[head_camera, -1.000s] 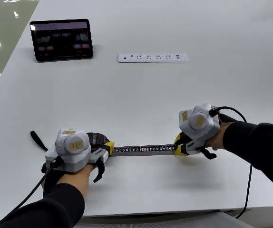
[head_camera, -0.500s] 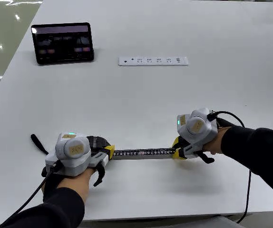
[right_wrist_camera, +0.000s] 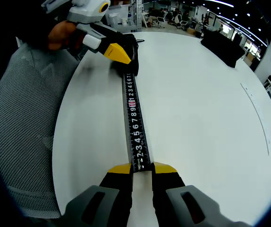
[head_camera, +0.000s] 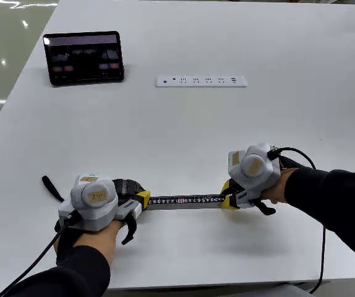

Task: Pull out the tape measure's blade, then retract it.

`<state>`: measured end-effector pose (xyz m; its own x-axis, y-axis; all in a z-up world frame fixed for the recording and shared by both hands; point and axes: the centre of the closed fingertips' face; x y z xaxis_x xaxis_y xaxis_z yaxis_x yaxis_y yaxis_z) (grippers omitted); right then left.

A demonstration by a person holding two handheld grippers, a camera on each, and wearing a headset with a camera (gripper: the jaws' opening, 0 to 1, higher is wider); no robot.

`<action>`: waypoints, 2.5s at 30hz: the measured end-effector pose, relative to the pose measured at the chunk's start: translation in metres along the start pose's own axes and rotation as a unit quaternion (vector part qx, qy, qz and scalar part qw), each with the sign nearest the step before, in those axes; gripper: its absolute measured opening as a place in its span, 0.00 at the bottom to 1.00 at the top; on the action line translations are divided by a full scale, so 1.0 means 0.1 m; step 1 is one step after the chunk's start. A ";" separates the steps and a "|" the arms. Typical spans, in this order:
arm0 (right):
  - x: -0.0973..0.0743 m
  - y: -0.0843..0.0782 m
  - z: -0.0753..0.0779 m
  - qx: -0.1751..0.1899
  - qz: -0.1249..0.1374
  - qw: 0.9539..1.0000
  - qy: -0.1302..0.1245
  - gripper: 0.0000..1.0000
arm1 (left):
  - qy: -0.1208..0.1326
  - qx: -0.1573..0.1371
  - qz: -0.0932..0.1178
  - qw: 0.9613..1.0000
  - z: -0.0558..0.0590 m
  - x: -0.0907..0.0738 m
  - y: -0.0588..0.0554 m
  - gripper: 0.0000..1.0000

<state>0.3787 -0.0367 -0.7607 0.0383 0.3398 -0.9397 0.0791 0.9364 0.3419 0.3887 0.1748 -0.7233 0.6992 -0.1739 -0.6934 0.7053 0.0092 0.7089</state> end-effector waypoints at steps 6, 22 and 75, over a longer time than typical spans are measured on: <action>0.01 0.02 0.00 0.003 0.004 1.000 0.001 0.10 | 0.000 -0.001 0.000 1.000 0.00 0.00 0.00 0.58; 0.03 0.10 0.00 0.006 0.009 1.000 0.002 0.11 | 0.000 -0.001 -0.001 1.000 0.00 0.00 0.00 0.58; 0.12 0.32 -0.02 0.012 0.030 0.999 0.007 0.11 | -0.003 -0.005 0.002 1.000 -0.01 0.00 0.01 0.59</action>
<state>0.3797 -0.0026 -0.7616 0.0290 0.3961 -0.9177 0.1016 0.9122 0.3969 0.3896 0.1755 -0.7230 0.7016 -0.1793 -0.6896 0.7034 0.0199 0.7105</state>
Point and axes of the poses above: the centre of the closed fingertips' face, and the gripper's own axes: x roughly forward along the fingers, z roughly to its right, y roughly out of its top, and after that the axes turned 8 degrees about -z, right-handed
